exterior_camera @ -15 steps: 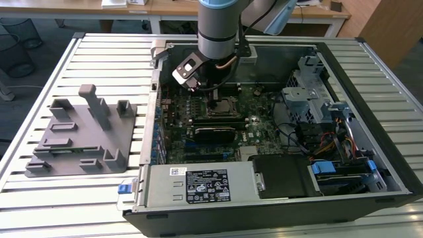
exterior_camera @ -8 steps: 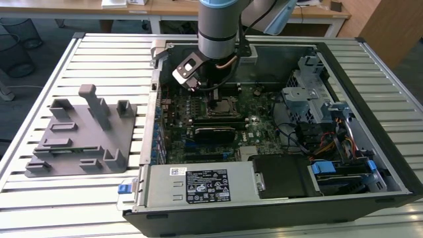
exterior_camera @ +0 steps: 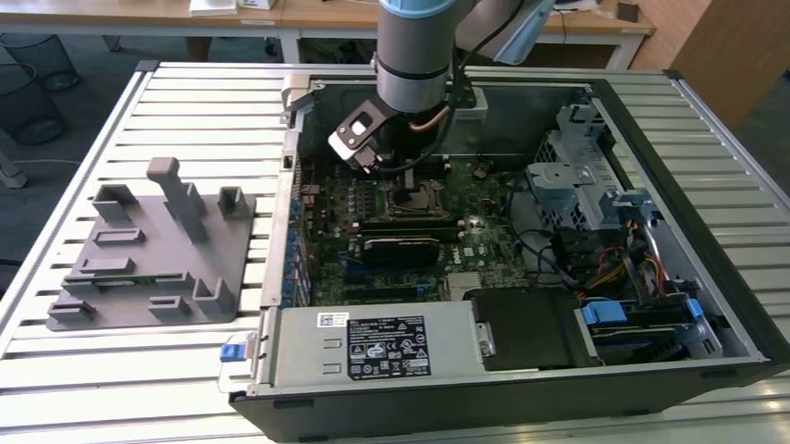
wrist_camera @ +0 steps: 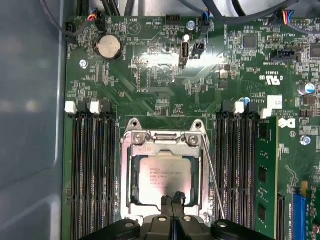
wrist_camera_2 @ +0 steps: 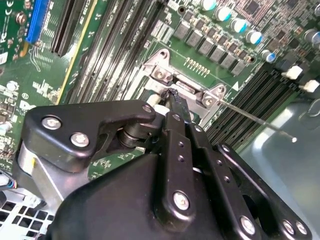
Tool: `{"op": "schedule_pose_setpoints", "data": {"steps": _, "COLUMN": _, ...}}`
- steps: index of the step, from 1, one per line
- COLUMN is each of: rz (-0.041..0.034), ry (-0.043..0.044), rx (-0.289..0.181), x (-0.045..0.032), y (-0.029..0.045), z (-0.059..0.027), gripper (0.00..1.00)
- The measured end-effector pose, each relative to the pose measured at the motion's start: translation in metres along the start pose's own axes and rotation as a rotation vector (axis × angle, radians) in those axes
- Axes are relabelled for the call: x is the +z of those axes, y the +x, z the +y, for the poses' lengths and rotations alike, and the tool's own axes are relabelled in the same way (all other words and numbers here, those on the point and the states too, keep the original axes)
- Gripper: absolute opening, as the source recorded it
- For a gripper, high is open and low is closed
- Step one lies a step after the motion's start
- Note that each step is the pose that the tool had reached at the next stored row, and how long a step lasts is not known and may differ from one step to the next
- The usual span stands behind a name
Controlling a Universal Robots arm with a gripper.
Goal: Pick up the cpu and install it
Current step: 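Close the cpu cover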
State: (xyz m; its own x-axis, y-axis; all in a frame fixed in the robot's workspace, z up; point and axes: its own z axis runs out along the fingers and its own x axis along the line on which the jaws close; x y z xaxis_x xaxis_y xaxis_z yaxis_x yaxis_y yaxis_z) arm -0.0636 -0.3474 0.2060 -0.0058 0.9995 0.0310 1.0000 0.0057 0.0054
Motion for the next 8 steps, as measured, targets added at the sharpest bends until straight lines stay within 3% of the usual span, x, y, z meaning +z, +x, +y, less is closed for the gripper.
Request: {"op": "schedule_pose_setpoints", "data": {"steps": 8, "rz": 0.0000, "ry": -0.0001, "rx": 0.000, "x": 0.0002, "y": 0.0000, "z": 0.0043, "gripper": 0.11}}
